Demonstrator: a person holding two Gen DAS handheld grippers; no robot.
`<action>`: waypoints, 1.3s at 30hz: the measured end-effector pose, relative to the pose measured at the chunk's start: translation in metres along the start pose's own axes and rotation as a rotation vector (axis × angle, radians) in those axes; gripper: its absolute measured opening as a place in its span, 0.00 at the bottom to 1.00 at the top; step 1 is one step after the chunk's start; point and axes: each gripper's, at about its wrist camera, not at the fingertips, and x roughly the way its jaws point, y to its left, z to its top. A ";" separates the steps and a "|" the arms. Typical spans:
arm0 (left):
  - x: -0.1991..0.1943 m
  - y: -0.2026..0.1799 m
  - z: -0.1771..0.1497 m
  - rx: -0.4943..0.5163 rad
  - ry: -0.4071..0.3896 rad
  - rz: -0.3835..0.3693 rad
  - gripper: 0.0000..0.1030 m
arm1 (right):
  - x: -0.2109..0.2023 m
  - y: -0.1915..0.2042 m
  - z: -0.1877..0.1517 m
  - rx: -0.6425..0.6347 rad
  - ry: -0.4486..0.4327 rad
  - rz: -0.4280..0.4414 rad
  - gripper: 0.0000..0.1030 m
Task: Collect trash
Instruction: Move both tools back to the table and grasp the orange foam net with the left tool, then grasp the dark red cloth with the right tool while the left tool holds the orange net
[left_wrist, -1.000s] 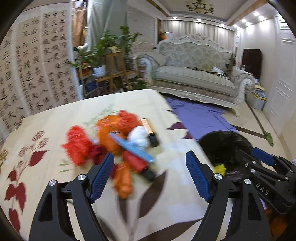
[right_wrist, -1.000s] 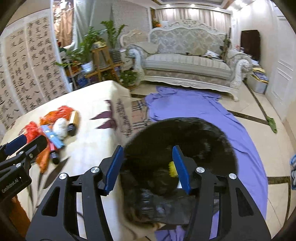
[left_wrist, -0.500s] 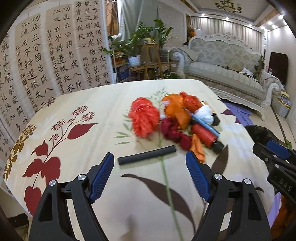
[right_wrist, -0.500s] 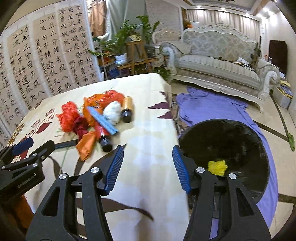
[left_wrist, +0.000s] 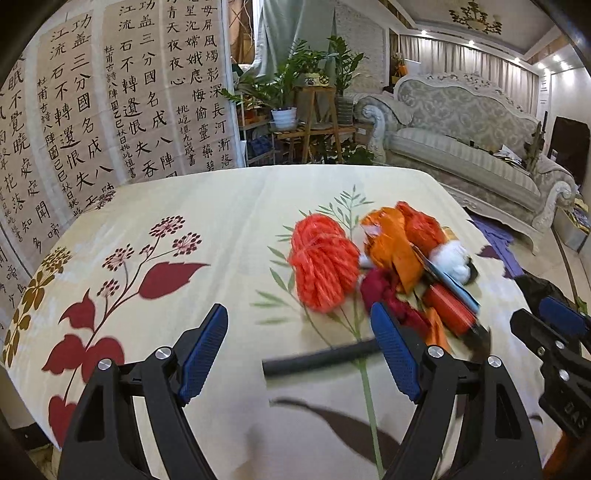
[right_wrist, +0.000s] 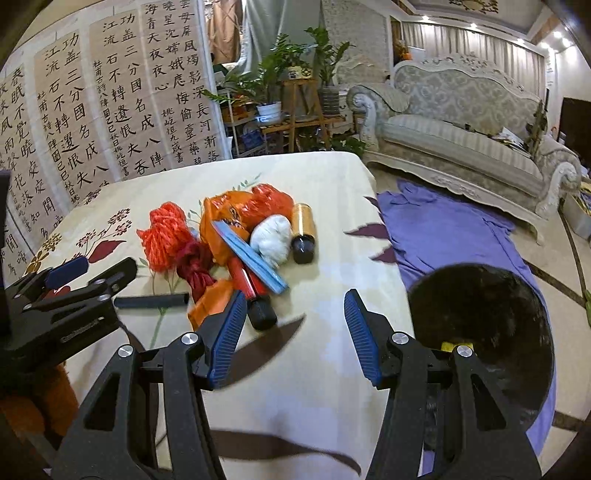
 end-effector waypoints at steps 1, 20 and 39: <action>0.006 0.001 0.004 -0.003 0.006 -0.002 0.75 | 0.003 0.001 0.003 -0.003 0.002 0.004 0.52; 0.045 -0.002 0.017 -0.001 0.074 -0.122 0.37 | 0.036 -0.008 0.021 0.002 0.042 0.002 0.52; 0.003 0.052 0.001 -0.040 0.030 -0.062 0.34 | 0.031 0.046 0.013 -0.087 0.053 0.079 0.41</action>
